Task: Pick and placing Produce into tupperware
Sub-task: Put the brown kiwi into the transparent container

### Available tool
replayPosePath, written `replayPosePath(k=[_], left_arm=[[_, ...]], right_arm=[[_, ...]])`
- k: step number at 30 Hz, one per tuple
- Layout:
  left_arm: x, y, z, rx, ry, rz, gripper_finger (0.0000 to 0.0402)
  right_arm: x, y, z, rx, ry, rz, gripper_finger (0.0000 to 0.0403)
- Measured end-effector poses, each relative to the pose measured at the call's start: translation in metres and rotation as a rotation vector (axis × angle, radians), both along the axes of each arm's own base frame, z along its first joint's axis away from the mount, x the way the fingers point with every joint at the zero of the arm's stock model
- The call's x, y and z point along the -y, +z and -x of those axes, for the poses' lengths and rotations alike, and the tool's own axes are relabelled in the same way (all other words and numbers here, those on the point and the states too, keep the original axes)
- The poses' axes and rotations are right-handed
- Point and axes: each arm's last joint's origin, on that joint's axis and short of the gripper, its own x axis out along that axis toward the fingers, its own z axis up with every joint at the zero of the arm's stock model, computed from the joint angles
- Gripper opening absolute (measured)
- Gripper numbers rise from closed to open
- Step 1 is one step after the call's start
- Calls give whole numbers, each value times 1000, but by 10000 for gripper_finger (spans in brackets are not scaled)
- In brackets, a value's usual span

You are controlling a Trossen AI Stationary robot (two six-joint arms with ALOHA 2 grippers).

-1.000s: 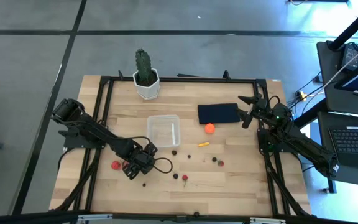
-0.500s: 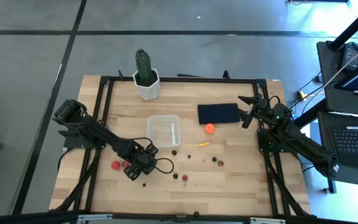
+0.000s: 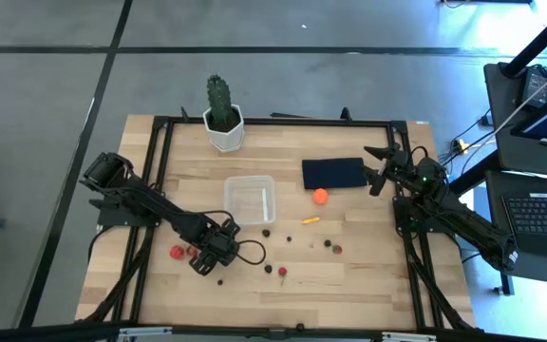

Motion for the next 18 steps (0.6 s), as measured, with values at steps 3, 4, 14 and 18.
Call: replayPosePath(k=[3,4,14,18], left_arm=[[0,0,0,2,22,7,231],[0,0,0,2,23,7,234],[-1,2,1,-2,71,16,214],[-3,15,5,39,105,17,214]], right_arm=[[0,0,0,0,0,0,339],[0,0,0,0,0,0,339],[0,0,0,0,0,0,339],[0,0,0,0,0,0,339]])
